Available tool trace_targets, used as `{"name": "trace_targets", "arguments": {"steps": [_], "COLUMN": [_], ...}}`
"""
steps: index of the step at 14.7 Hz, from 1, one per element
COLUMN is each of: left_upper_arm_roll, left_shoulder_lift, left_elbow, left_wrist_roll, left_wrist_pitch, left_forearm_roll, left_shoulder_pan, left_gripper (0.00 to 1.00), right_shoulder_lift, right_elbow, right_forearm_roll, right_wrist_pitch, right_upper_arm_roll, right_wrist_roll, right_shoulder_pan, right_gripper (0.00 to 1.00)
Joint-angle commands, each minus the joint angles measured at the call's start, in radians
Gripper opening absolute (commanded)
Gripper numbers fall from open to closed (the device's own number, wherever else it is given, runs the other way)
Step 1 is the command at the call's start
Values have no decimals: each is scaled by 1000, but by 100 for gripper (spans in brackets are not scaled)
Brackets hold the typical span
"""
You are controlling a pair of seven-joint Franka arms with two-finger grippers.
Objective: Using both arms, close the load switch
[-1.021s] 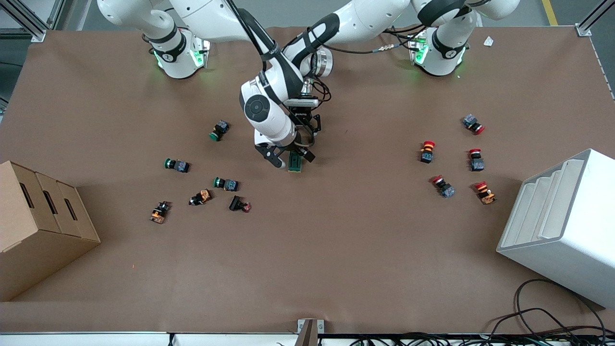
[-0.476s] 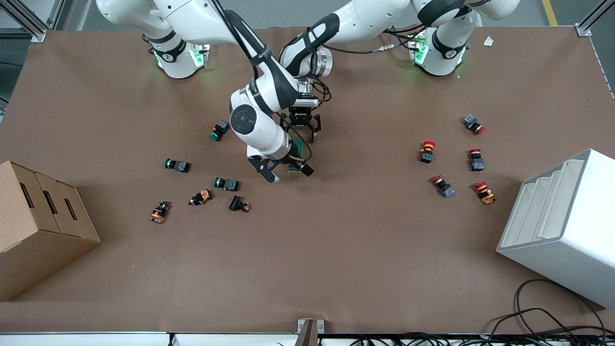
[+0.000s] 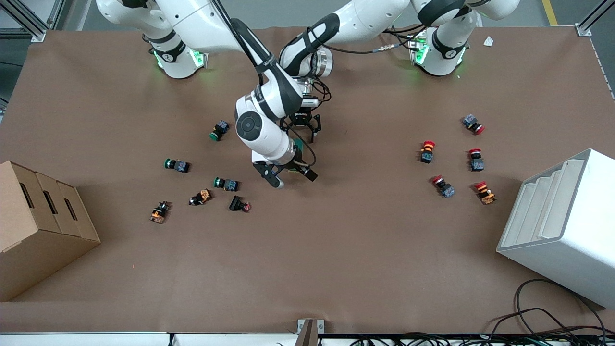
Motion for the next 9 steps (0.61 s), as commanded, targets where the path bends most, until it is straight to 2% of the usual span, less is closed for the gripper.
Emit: {"name": "trace_targets", "arguments": {"steps": [1,9], "left_upper_arm_roll": [7,10], "left_shoulder_lift": [42,42], "left_elbow": [12,12], "left_wrist_roll": [-27,-27], "left_wrist_pitch": [10,10], "left_forearm_roll": [9,9], "left_shoulder_pan": [-10,-8], "left_gripper": [100,100], "right_shoulder_lift": [16,79], "right_elbow": [19,20], "right_forearm_roll": [4,1], "right_wrist_pitch": [1,27], "right_upper_arm_roll": [4,4], "right_wrist_roll": [-44,-108], "right_shoulder_pan": [-15,-31], "right_gripper": [100,100]}}
